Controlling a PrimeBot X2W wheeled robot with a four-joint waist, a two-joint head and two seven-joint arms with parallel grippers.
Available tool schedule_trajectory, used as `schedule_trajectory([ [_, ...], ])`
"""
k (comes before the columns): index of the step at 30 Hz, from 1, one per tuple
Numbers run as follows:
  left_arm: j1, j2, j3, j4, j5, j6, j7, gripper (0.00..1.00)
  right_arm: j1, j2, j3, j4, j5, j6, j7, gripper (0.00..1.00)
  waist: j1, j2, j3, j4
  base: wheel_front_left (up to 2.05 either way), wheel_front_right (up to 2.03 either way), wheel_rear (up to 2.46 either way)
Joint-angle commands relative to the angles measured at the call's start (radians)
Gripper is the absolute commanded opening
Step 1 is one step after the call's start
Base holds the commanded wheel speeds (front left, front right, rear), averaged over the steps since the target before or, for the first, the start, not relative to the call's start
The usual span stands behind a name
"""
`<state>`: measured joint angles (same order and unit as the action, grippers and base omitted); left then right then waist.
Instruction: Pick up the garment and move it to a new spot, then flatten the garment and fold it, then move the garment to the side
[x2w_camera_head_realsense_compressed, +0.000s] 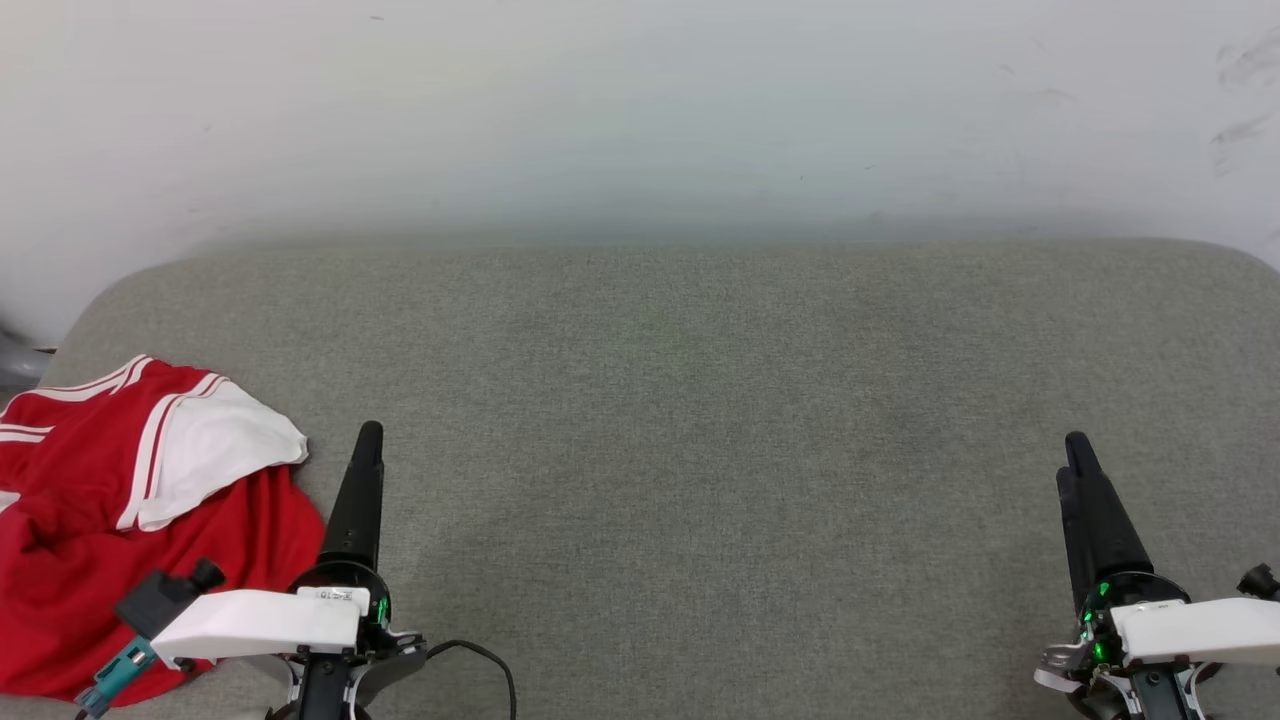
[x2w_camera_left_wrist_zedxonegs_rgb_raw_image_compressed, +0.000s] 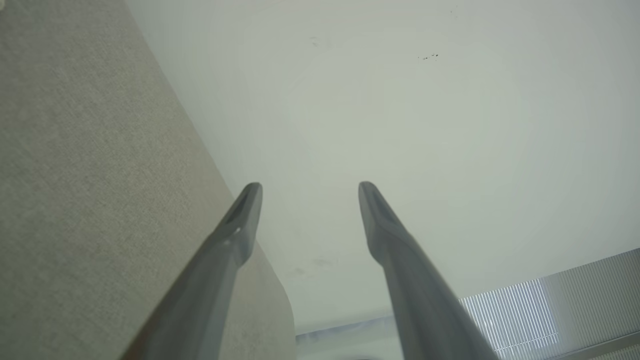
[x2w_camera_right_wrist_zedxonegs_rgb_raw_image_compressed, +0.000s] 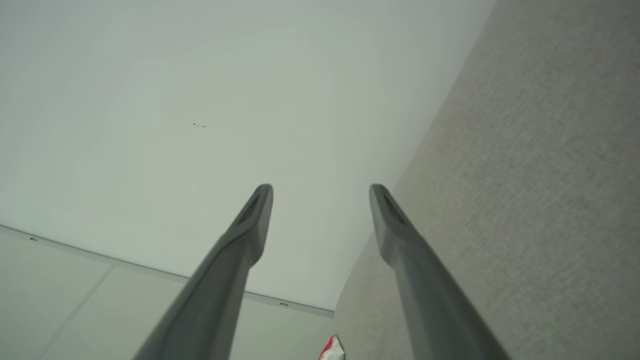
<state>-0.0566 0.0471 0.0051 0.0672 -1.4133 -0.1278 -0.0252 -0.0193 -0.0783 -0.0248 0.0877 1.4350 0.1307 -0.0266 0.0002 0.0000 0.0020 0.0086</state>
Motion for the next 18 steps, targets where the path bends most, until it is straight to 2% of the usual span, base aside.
schedule_trajectory([
  [1,-0.006,0.003,0.001,-0.026,0.036,-0.002,-0.009,1.0,-0.006,-0.009,0.001,-0.024,-0.038,0.0,-0.008,1.0,-0.0002,0.0,0.0,0.0,0.0,0.0,0.0],
  [18,0.005,0.005,-0.021,-0.054,0.509,-0.003,-0.068,1.0,0.01,-0.005,-0.004,-0.036,-0.57,0.0,-0.037,1.0,-0.0002,0.0,-0.005,0.005,0.0,0.0,0.0],
])
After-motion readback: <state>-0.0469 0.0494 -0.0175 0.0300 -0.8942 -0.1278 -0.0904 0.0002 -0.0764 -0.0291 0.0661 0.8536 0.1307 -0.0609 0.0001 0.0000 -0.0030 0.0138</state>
